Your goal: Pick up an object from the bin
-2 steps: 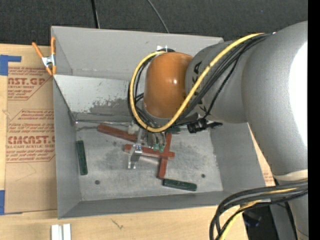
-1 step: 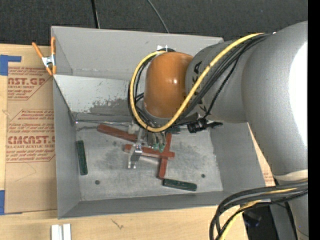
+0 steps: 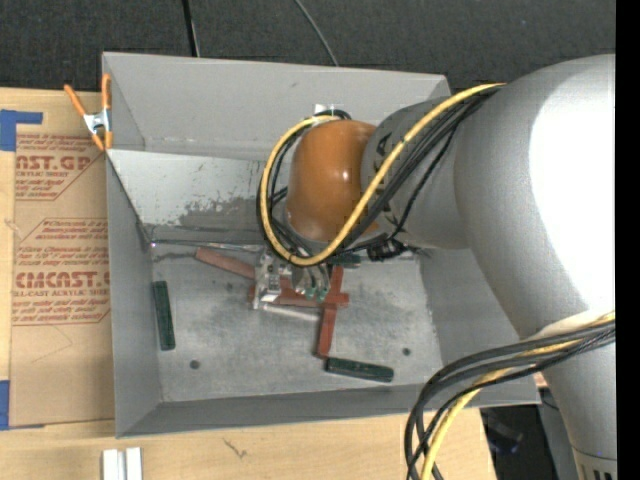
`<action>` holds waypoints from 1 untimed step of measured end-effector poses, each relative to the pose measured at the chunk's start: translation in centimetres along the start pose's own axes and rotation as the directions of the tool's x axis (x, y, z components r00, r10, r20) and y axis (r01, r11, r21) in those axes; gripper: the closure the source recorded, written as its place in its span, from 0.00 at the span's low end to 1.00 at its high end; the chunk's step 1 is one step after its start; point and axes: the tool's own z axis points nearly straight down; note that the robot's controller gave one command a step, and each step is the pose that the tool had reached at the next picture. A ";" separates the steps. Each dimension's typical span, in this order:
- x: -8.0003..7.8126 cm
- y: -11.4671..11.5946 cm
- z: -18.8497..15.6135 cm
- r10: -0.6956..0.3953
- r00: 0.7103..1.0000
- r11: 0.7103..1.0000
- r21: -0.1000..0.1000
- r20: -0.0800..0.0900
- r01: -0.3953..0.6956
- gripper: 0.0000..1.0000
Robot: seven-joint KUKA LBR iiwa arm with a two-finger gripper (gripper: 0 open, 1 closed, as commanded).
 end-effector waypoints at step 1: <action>0.0 0.0 0.0 0.000 1.000 1.000 0.000 0.000 0.000 1.00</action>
Offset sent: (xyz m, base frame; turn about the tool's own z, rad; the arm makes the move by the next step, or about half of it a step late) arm 0.0111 -0.0316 0.1393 0.0756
